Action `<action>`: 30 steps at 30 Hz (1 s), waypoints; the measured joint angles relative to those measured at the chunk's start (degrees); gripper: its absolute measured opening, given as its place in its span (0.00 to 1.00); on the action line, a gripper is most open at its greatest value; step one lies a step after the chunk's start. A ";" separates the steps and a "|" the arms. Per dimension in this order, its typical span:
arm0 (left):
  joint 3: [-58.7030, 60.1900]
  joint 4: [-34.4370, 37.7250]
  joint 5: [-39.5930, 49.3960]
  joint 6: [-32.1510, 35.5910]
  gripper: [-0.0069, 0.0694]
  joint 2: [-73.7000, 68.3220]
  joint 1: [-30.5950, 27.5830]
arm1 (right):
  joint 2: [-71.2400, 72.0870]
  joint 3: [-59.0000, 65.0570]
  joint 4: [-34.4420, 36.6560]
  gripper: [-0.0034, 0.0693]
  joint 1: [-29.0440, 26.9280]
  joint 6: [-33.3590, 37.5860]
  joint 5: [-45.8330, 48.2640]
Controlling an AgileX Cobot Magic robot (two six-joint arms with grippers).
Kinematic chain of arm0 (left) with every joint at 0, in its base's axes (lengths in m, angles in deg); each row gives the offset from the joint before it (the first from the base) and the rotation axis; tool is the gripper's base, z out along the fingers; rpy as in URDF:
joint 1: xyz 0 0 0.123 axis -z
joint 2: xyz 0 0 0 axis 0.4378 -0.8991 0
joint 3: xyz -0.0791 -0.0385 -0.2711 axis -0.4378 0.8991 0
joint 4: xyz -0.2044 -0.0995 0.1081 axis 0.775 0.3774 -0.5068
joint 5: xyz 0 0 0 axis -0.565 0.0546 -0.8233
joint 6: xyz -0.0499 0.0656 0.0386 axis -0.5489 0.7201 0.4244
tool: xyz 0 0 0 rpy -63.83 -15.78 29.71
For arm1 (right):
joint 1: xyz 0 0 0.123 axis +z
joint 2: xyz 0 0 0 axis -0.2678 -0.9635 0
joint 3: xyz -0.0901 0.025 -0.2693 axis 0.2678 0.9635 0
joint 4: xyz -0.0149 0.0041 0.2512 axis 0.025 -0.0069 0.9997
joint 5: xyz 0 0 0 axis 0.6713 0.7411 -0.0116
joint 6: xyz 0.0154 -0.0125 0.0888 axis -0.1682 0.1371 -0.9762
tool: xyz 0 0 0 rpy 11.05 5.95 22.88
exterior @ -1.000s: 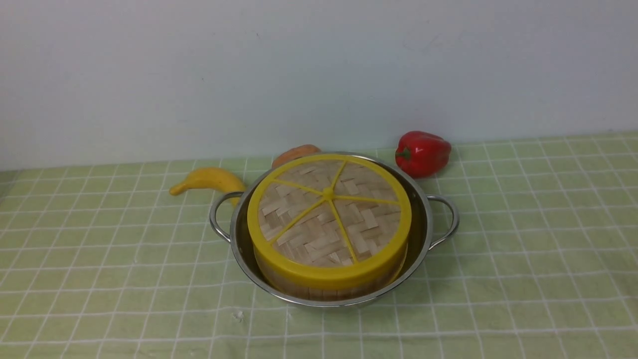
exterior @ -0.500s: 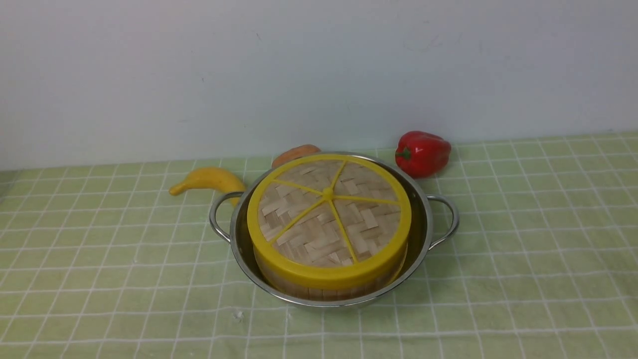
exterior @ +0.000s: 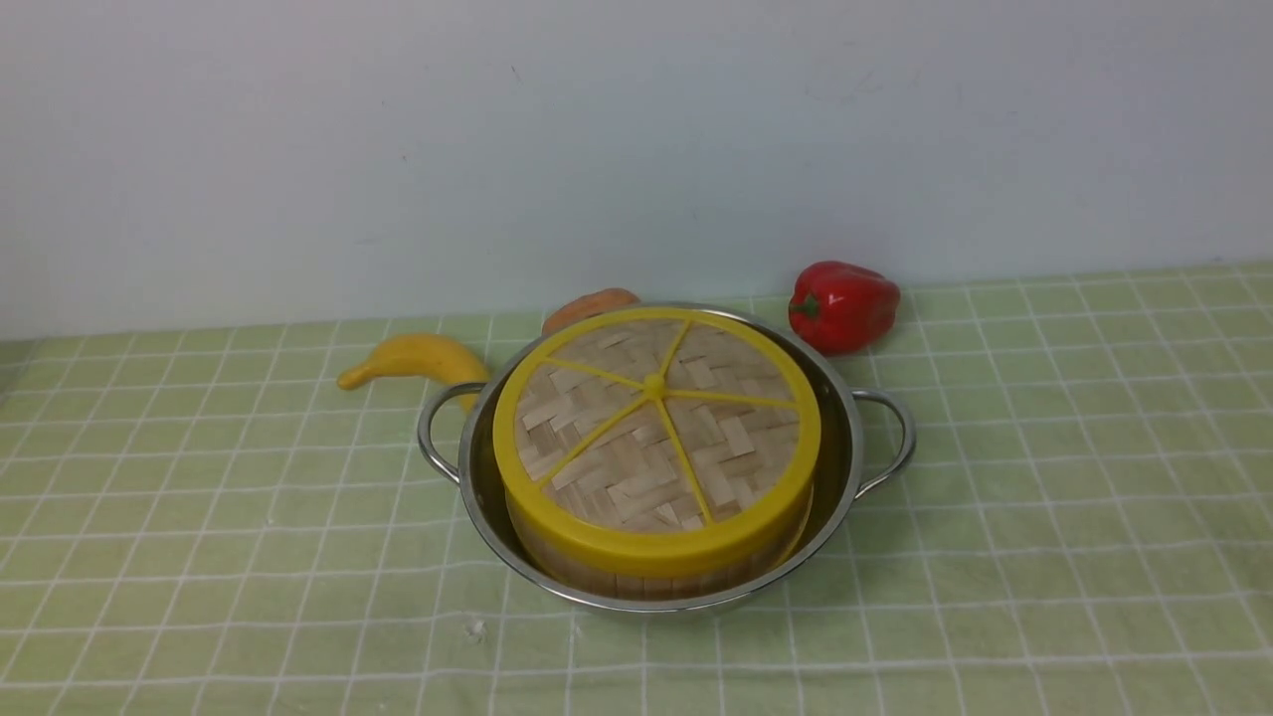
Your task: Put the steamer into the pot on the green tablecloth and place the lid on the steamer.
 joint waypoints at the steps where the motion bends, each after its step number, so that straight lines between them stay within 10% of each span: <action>1: 0.00 0.00 0.00 -0.05 0.22 0.00 0.00 | 0.37 0.00 -0.38 0.28 -0.59 0.61 -0.25; 15: 0.00 0.00 -0.04 -0.16 0.27 0.00 0.00 | 14.88 23.93 -5.88 0.33 -22.47 -3.10 -24.46; 30: 0.00 0.00 -0.04 -0.20 0.30 0.00 0.00 | 19.09 35.18 -5.49 0.38 -25.89 -4.64 -26.46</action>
